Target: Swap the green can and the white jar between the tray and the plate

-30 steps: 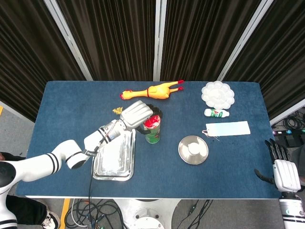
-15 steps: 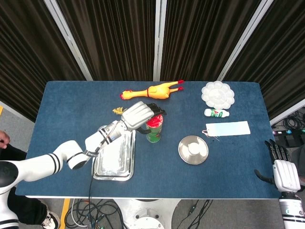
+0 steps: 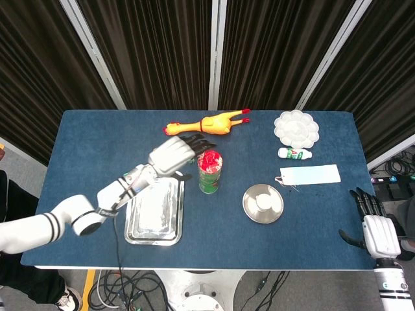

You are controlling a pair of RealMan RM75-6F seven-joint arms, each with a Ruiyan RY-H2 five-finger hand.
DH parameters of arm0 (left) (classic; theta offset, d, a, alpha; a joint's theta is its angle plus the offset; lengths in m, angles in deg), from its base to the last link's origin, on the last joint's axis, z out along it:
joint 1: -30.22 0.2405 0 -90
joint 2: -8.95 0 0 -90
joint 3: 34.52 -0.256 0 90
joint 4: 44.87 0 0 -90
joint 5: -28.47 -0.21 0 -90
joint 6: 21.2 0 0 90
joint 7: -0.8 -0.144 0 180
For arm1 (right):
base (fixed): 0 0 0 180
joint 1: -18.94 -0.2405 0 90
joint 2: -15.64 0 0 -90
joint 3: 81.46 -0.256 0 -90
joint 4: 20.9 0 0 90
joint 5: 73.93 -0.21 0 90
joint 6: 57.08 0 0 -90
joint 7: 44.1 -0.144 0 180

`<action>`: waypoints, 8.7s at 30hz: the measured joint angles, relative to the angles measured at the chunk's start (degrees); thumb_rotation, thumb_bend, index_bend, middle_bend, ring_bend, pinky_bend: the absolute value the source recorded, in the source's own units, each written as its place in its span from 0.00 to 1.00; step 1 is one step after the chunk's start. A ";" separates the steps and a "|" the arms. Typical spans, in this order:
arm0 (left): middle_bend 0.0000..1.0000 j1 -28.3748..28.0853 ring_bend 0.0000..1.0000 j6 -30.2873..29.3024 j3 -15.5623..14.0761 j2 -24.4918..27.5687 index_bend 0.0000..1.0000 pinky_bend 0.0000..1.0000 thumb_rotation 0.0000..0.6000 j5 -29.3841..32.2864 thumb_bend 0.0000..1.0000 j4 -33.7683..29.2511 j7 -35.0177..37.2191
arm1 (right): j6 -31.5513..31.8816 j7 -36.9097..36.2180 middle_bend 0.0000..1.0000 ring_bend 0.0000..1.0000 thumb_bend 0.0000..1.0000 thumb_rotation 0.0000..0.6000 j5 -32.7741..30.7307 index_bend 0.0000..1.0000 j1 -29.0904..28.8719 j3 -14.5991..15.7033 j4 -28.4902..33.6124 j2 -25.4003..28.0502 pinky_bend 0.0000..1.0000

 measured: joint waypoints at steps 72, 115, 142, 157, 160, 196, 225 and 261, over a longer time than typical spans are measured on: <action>0.15 50.94 0.09 -35.74 -11.35 4.50 0.11 0.36 1.00 -1.52 0.18 -3.77 -1.24 | -20.36 40.99 0.48 0.43 0.26 1.00 -17.07 0.54 -29.64 -1.01 12.15 -9.73 0.16; 0.15 54.92 0.09 -36.17 -8.87 2.75 0.12 0.35 1.00 -1.13 0.18 1.93 2.85 | -25.92 43.80 0.26 0.21 0.18 1.00 -16.02 0.18 -40.88 -1.26 18.30 -17.98 0.10; 0.15 54.00 0.09 -33.39 -8.85 3.50 0.12 0.35 1.00 -2.20 0.18 -0.35 3.31 | -21.52 34.74 0.05 0.00 0.05 1.00 -19.95 0.00 -41.71 -11.72 25.34 -0.55 0.00; 0.15 54.38 0.09 -33.44 -8.95 3.44 0.12 0.35 1.00 -2.31 0.18 0.59 4.59 | -30.29 41.10 0.23 0.20 0.15 1.00 -39.15 0.16 -56.06 -13.95 13.69 -8.68 0.36; 0.15 54.47 0.09 -33.26 -8.96 3.25 0.12 0.35 1.00 -2.09 0.18 0.96 4.92 | -29.61 41.63 0.29 0.29 0.19 1.00 -40.31 0.28 -57.03 -13.49 13.20 -9.55 0.51; 0.15 52.97 0.09 -31.32 -9.41 1.91 0.12 0.35 1.00 -3.62 0.18 0.33 3.39 | -13.17 28.11 0.47 0.47 0.27 1.00 -20.14 0.52 -35.40 -3.44 25.60 8.57 0.69; 0.15 53.13 0.09 -31.44 -9.79 2.06 0.12 0.35 1.00 -3.64 0.18 0.67 4.24 | -18.46 29.93 0.22 0.11 0.02 1.00 -17.95 0.16 -33.75 -2.70 28.45 9.24 0.28; 0.16 29.65 0.11 -12.14 -5.46 -7.93 0.14 0.35 1.00 -15.47 0.18 -9.72 -8.46 | -3.82 1.27 0.16 0.08 0.01 1.00 -11.61 0.05 -17.29 -6.81 18.81 19.34 0.24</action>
